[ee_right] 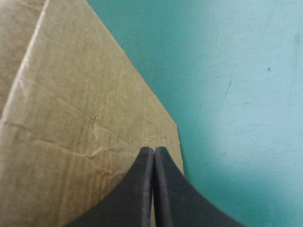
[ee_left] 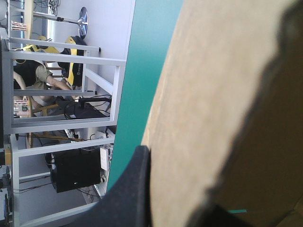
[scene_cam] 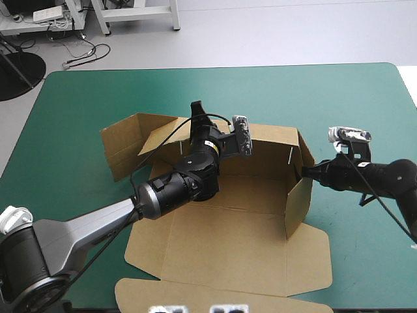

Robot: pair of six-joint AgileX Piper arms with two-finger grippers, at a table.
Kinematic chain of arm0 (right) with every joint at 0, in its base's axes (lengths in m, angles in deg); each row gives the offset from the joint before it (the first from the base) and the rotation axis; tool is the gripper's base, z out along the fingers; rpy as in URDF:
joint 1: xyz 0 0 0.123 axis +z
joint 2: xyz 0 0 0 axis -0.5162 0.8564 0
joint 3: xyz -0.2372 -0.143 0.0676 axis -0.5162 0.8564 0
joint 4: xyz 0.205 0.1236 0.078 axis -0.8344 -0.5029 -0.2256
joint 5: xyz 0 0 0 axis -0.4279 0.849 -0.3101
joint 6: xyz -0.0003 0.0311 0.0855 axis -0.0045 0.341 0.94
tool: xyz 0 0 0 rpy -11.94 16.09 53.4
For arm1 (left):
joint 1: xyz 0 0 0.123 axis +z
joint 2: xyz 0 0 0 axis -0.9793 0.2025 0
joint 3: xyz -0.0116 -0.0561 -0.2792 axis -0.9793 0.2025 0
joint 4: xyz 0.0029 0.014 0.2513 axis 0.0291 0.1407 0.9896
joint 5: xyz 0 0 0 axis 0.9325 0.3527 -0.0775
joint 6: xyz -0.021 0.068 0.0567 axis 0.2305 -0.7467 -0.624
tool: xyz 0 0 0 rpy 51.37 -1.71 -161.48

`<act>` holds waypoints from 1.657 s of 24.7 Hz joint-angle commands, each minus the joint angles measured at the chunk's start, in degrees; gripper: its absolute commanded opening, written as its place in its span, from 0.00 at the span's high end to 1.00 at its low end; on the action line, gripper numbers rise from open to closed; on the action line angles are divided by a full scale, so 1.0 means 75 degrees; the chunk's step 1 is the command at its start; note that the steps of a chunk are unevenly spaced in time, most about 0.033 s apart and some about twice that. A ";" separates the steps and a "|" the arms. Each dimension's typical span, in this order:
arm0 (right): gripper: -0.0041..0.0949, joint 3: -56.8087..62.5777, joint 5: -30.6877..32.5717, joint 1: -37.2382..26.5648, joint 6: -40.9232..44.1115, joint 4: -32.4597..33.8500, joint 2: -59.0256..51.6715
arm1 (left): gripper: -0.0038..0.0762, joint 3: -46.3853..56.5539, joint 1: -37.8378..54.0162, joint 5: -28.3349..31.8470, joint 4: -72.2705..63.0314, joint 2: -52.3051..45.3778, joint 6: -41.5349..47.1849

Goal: Fold the box

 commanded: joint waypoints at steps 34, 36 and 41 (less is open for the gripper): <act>0.98 0.0939 -0.0009 -0.0050 -0.3719 -0.2725 -0.0710 | 0.96 -0.0137 -0.0007 -0.0138 -0.0203 -0.0255 -0.0522; 0.98 0.0978 0.0052 -0.0036 -0.4123 -0.2916 -0.0831 | 0.96 -0.0137 -0.0007 -0.0138 -0.0203 -0.0240 -0.0539; 0.97 0.0995 0.0454 -0.0036 -0.4508 -0.2488 -0.0836 | 0.96 -0.0137 -0.0007 -0.0138 -0.0226 -0.0144 -0.0539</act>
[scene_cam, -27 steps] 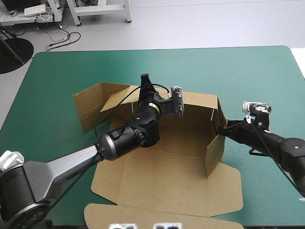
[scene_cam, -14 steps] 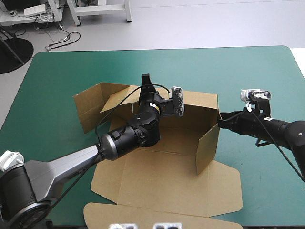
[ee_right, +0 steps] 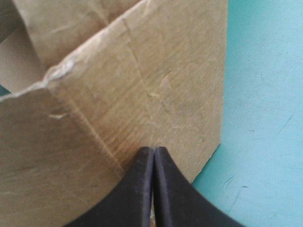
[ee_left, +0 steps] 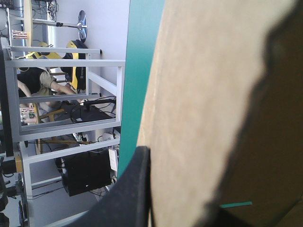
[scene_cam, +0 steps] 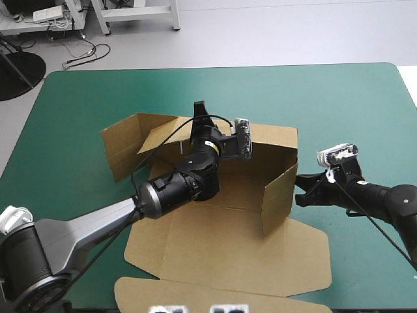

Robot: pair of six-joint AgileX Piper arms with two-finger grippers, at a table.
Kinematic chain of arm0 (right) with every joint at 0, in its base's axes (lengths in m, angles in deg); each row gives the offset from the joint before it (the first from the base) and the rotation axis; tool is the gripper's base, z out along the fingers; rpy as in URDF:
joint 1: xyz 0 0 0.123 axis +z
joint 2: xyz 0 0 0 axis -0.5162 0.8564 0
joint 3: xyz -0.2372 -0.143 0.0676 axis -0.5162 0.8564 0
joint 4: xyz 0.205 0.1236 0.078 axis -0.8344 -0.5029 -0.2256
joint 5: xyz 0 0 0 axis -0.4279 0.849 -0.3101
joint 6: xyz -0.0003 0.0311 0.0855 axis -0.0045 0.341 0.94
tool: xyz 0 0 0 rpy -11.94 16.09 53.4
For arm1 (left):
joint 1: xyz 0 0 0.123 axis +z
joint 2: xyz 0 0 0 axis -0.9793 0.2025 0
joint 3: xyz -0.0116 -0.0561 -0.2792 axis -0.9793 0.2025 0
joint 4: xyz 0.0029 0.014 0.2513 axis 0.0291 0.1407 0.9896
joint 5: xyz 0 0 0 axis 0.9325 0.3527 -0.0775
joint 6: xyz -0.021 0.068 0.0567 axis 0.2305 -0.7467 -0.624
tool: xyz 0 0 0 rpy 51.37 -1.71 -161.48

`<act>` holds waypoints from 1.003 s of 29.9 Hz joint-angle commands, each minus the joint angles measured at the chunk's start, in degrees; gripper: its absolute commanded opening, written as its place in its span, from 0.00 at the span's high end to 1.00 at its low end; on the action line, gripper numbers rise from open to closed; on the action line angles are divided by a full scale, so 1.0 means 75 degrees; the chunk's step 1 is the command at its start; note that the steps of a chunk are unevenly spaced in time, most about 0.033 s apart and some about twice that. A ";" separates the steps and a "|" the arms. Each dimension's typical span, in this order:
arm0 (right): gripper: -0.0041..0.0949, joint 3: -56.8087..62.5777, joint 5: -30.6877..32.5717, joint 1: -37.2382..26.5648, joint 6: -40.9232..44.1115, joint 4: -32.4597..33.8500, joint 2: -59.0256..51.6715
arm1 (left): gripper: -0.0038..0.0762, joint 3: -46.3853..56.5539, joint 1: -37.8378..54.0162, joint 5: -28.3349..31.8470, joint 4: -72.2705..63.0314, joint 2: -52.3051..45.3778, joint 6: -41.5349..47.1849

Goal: Fold the box

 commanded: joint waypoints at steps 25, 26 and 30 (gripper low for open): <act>0.58 -0.0086 0.0451 -0.0036 -0.1587 -0.0865 0.0261 | 0.96 -0.0137 -0.0069 0.0050 -0.0280 -0.0174 -0.0039; 0.58 -0.0086 0.0411 -0.0036 -0.1584 -0.1016 0.0366 | 0.96 -0.0137 -0.0119 0.0049 -0.0280 -0.0174 -0.0082; 0.58 -0.0086 0.0224 -0.0036 -0.1768 -0.1653 0.0745 | 0.96 -0.0137 -0.0255 0.0036 -0.0280 -0.0174 -0.0238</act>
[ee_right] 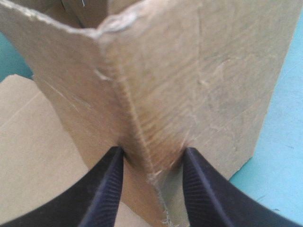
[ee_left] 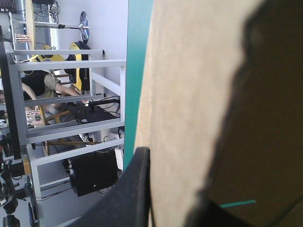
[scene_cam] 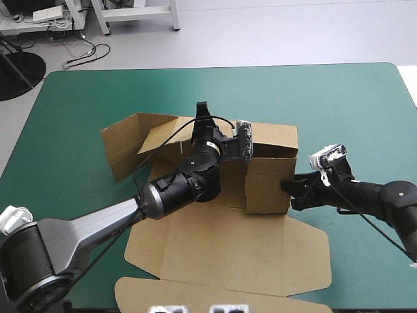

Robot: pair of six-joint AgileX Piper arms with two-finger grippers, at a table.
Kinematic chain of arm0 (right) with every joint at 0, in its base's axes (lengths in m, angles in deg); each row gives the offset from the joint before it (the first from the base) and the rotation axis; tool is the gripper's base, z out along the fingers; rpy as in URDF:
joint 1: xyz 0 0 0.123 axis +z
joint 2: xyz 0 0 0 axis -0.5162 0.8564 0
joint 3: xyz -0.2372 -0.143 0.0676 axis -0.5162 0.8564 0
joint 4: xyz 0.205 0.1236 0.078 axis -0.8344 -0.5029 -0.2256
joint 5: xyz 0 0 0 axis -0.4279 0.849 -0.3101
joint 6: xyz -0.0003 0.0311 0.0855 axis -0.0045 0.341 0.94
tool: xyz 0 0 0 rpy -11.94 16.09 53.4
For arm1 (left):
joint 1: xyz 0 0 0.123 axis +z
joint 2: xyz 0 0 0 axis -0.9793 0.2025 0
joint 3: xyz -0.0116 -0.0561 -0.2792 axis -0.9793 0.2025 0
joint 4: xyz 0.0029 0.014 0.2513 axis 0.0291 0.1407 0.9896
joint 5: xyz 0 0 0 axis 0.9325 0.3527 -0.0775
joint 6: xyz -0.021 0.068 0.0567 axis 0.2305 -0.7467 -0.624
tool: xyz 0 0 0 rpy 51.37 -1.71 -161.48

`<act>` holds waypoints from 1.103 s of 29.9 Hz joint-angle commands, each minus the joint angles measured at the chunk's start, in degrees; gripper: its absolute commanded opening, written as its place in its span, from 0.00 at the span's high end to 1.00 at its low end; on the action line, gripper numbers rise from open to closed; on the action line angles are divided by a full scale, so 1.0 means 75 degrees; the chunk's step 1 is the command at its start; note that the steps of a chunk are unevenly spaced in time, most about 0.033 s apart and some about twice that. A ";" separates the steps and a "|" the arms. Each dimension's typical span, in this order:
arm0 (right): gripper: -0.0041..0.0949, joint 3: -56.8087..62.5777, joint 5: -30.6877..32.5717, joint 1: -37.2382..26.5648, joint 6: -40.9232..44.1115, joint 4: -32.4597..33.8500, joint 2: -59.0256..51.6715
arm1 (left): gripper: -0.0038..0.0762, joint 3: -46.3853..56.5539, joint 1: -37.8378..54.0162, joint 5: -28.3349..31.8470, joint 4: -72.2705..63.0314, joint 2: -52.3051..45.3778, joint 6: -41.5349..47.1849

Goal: Fold the box

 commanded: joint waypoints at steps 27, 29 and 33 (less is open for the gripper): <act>0.96 -0.0151 -0.1685 -0.0024 -0.0707 -0.1432 0.0471 | 0.94 -0.0137 -0.0253 0.0253 -0.0352 -0.0248 -0.0189; 0.96 -0.0151 -0.1643 -0.0024 -0.0674 -0.1302 0.0471 | 0.88 -0.0137 -0.0253 0.0269 -0.0294 -0.0248 -0.0189; 0.96 -0.0151 -0.1627 -0.0024 -0.0543 -0.1002 0.0471 | 0.65 -0.0137 -0.0253 0.0316 0.0056 -0.0248 -0.0136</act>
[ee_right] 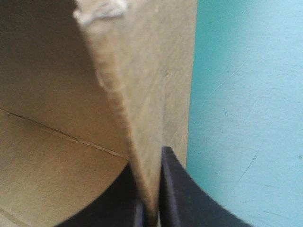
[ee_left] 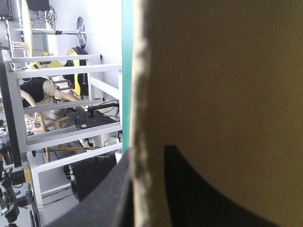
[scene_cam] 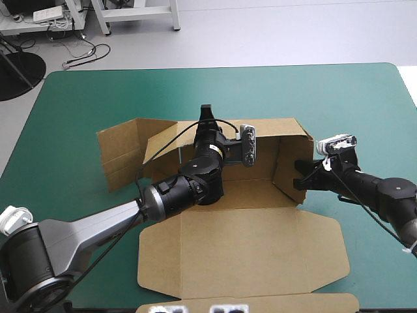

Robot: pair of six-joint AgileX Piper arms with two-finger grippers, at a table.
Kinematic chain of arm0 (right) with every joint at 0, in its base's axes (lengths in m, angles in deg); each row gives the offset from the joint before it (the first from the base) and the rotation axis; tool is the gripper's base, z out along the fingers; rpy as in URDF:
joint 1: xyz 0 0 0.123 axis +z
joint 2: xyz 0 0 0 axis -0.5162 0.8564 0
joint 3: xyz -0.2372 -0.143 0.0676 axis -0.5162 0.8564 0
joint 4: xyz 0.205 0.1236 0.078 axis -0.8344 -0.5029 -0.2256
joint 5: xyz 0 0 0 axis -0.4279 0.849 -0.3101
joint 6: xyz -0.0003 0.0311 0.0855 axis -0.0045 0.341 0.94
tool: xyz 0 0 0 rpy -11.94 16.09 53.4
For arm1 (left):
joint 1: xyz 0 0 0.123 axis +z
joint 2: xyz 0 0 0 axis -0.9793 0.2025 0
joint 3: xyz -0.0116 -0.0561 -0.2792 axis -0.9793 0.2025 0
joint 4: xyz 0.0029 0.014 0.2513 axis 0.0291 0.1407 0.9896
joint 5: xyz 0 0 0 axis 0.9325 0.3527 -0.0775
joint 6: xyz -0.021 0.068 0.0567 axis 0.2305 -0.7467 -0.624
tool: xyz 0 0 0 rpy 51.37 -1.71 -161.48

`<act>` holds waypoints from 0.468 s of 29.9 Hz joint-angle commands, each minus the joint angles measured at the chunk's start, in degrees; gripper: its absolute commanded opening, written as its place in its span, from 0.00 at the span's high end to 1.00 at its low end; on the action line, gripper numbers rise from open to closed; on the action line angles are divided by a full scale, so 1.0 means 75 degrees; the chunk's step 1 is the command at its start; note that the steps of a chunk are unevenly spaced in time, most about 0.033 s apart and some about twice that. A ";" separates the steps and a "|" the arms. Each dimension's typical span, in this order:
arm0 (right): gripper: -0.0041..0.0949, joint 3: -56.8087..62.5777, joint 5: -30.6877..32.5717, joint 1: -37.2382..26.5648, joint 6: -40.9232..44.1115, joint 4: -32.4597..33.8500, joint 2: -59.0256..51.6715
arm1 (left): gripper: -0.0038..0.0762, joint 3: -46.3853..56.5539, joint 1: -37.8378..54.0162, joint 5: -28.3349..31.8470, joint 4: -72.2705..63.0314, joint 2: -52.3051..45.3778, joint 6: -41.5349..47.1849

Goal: Fold the box

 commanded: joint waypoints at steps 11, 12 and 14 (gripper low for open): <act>0.96 -0.0151 0.0100 -0.0032 0.0735 0.1151 -0.0101 | 0.27 -0.0121 -0.0180 0.0552 0.0784 -0.0248 0.0129; 0.96 -0.0151 0.0100 -0.0032 0.0735 0.1151 -0.0101 | 0.28 -0.0121 -0.0229 0.0530 0.0802 -0.0248 0.0129; 0.96 -0.0151 0.0070 -0.0032 0.0735 0.1151 -0.0101 | 0.29 -0.0121 -0.0416 0.0496 0.0920 -0.0263 0.0129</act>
